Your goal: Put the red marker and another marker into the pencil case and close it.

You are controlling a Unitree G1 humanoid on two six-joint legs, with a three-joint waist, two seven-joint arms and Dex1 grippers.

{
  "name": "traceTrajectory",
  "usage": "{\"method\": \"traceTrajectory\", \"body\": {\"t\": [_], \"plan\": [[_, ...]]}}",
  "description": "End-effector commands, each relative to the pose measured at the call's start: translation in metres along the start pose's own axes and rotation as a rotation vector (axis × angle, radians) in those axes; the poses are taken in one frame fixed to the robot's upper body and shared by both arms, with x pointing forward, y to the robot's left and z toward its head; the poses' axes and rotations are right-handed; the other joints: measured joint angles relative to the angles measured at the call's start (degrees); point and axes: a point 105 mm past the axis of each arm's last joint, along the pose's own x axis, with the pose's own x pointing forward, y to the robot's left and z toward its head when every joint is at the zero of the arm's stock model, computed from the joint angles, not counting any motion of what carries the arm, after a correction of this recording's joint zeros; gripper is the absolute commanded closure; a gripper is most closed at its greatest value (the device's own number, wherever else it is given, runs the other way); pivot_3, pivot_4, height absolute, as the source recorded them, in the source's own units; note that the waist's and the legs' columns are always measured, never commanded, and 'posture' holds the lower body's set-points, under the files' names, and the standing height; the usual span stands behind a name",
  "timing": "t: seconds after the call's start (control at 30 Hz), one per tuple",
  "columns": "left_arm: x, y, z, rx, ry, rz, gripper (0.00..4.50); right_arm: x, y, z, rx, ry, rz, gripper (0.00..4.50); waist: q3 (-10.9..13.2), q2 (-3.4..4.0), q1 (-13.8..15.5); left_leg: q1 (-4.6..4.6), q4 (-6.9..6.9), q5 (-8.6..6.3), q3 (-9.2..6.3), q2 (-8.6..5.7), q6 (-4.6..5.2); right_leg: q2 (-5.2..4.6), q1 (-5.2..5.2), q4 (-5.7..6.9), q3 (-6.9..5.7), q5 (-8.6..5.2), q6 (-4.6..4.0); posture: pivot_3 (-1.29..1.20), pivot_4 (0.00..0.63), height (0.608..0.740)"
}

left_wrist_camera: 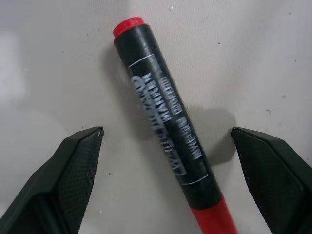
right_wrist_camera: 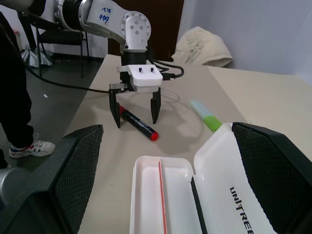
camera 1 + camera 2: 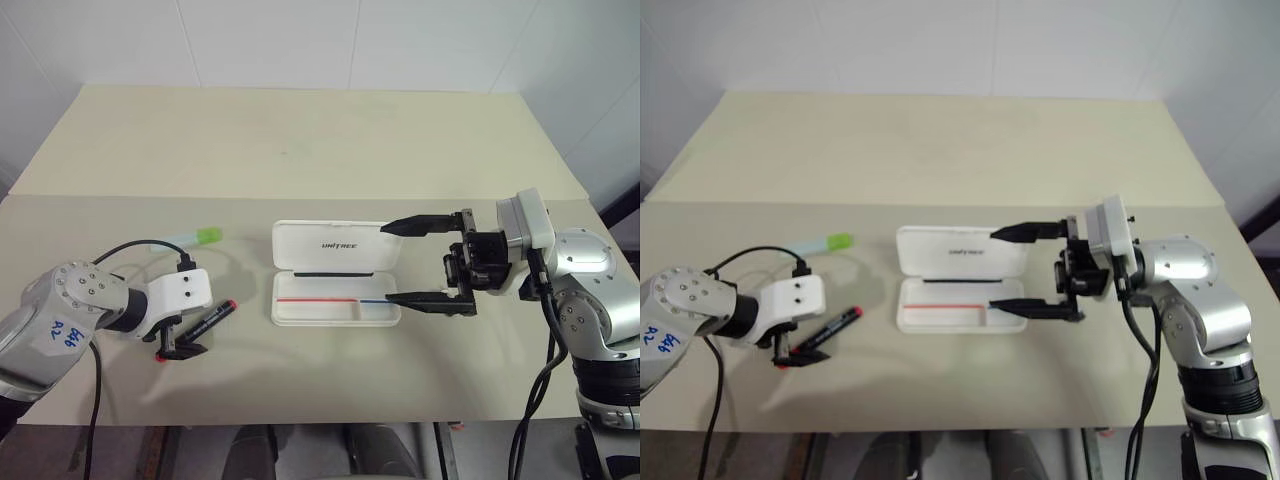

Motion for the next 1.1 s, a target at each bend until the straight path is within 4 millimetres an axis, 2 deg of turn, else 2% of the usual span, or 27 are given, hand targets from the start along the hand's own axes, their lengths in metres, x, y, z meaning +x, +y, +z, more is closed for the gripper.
{"method": "traceTrajectory", "body": {"t": [0.03, 0.17, 0.27, 0.33, 0.43, 0.47, 0.77, 0.9, 0.93, 1.1], "plan": [[0.002, 0.001, -0.012, 0.006, 0.062, 0.028, 0.21, 0.001, 0.002, 0.013, -0.051, -0.014, 0.009, 0.00, 0.0, 0.00, 0.0, 0.01, 0.00, 0.00, 0.00, 0.00, 0.00, 0.00, 0.00, 0.00, 0.00, 0.00, 0.00, 0.00, 0.150, 0.740], [0.004, 0.000, -0.017, 0.010, 0.084, 0.035, 1.16, 0.001, -0.001, 0.015, -0.063, -0.015, 0.001, 0.00, 0.0, 0.05, 0.0, 0.08, 0.01, 0.00, 0.02, 0.00, 0.00, 0.00, 0.03, 0.03, 0.02, -0.02, -0.04, 0.00, 0.150, 0.740], [0.007, -0.003, -0.016, 0.004, 0.074, 0.029, 2.16, 0.001, -0.002, 0.016, -0.066, -0.016, -0.003, 0.00, 0.0, 0.06, -0.1, 0.17, 0.01, 0.04, 0.01, 0.00, 0.05, 0.00, 0.07, 0.12, 0.02, -0.09, -0.23, 0.00, 0.150, 0.740], [0.007, -0.004, -0.017, 0.001, 0.075, 0.028, 2.72, 0.001, -0.003, 0.016, -0.067, -0.013, -0.007, 0.00, 0.0, 0.06, -0.1, 0.21, 0.01, 0.11, 0.01, 0.00, 0.16, 0.00, 0.10, 0.12, 0.04, -0.41, -0.95, 0.00, 0.150, 0.740], [0.008, -0.003, -0.017, 0.002, 0.070, 0.030, 3.72, 0.000, -0.004, 0.016, -0.068, -0.009, -0.013, 0.00, 0.0, 0.05, -0.2, 0.43, 0.04, 0.20, 0.02, 0.00, 0.19, 0.00, 0.33, 0.09, 0.09, -0.37, -1.00, 0.00, 0.150, 0.740], [0.007, -0.002, -0.015, 0.017, 0.059, 0.031, 3.92, -0.001, -0.004, 0.015, -0.068, -0.007, -0.015, 0.00, 0.0, 0.05, -0.2, 0.51, 0.04, 0.21, 0.02, 0.00, 0.19, 0.00, 0.41, 0.08, 0.11, -0.35, -1.02, 0.00, 0.150, 0.740], [-0.007, 0.023, 0.016, 0.099, -0.093, 0.071, 3.95, -0.010, -0.013, 0.006, -0.055, 0.029, -0.063, 0.00, 0.0, -0.05, -0.1, 0.57, 0.04, 0.23, 0.09, -0.02, 0.19, -0.01, 0.45, -0.03, 0.23, -0.28, -1.12, 0.00, 0.150, 0.740], [-0.013, 0.021, 0.046, 0.114, -0.223, 0.017, 3.95, -0.019, -0.016, -0.004, -0.039, 0.066, -0.105, 0.00, 0.0, -0.05, 0.1, 0.03, 0.07, 0.13, 0.11, -0.03, 0.08, -0.03, 0.04, -0.04, 0.15, -0.17, -0.87, 0.00, 0.150, 0.740], [-0.014, 0.020, 0.052, 0.123, -0.244, 0.004, 3.95, -0.022, -0.016, -0.006, -0.037, 0.074, -0.114, 0.00, 0.0, -0.05, 0.1, -0.07, 0.07, 0.08, 0.07, -0.03, 0.06, -0.01, -0.05, -0.02, 0.08, 0.21, -0.06, 0.00, 0.150, 0.740], [-0.016, 0.013, 0.086, 0.176, -0.351, -0.073, 3.95, -0.032, -0.015, -0.010, -0.035, 0.108, -0.158, 0.00, 0.0, -0.05, 0.3, -0.14, -0.01, -0.10, 0.00, -0.01, -0.02, 0.04, -0.20, 0.08, 0.01, -0.15, 0.02, 0.00, 0.150, 0.740]]}}
